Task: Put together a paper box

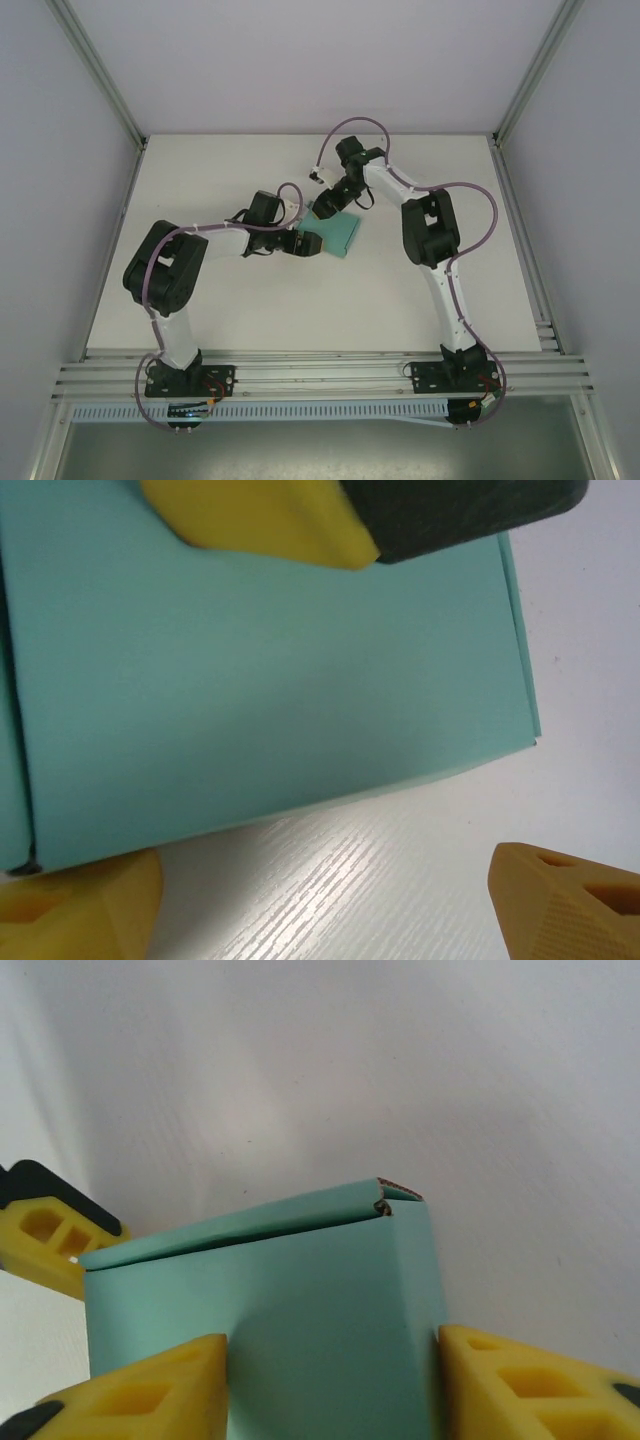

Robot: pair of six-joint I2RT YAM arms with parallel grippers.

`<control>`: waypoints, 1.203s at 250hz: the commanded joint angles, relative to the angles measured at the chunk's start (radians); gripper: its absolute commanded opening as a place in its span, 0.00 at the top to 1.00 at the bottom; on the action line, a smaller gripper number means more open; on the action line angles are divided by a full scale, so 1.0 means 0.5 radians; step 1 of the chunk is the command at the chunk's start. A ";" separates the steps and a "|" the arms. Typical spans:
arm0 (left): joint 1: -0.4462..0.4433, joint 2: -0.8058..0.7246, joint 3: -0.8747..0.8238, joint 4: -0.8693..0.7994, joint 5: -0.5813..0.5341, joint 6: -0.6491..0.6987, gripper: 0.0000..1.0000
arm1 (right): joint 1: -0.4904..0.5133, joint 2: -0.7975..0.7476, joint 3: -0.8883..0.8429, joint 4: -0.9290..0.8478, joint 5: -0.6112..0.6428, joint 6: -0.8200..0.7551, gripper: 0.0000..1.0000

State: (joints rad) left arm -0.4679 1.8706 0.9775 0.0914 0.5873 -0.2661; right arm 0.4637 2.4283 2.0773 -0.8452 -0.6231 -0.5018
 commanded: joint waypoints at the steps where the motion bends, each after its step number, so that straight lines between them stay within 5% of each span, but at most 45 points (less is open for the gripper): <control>1: -0.008 0.088 0.112 0.064 0.018 0.039 0.16 | 0.065 0.072 -0.034 -0.234 -0.136 -0.102 0.50; 110: -0.009 0.173 0.296 0.156 0.076 0.040 0.25 | 0.180 0.235 -0.006 -0.479 -0.312 -0.169 0.60; 164: -0.009 0.135 0.236 0.200 0.070 0.001 0.19 | 0.166 0.214 -0.047 -0.312 -0.193 -0.015 0.59; 182: -0.009 0.072 0.192 0.139 0.050 0.008 0.02 | 0.137 0.187 -0.028 -0.187 -0.097 0.125 0.54; 201: -0.009 -0.003 0.104 0.110 -0.005 0.011 0.01 | 0.087 0.179 0.055 -0.174 -0.160 0.202 0.43; 245: -0.011 -0.223 -0.096 0.042 -0.140 -0.008 0.01 | -0.016 0.008 0.006 0.080 0.253 0.466 0.22; 262: -0.009 -0.309 -0.154 -0.021 -0.217 -0.035 0.01 | -0.065 -0.044 0.022 0.168 0.436 0.568 0.02; 301: -0.009 -0.605 -0.176 -0.360 -0.427 -0.135 0.01 | -0.168 -0.199 -0.041 0.506 0.724 0.819 0.01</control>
State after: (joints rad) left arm -0.4679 1.6875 0.8989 0.0204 0.4694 -0.2985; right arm 0.4358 2.4321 2.0918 -0.7410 -0.4522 -0.2260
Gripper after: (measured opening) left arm 0.985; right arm 0.988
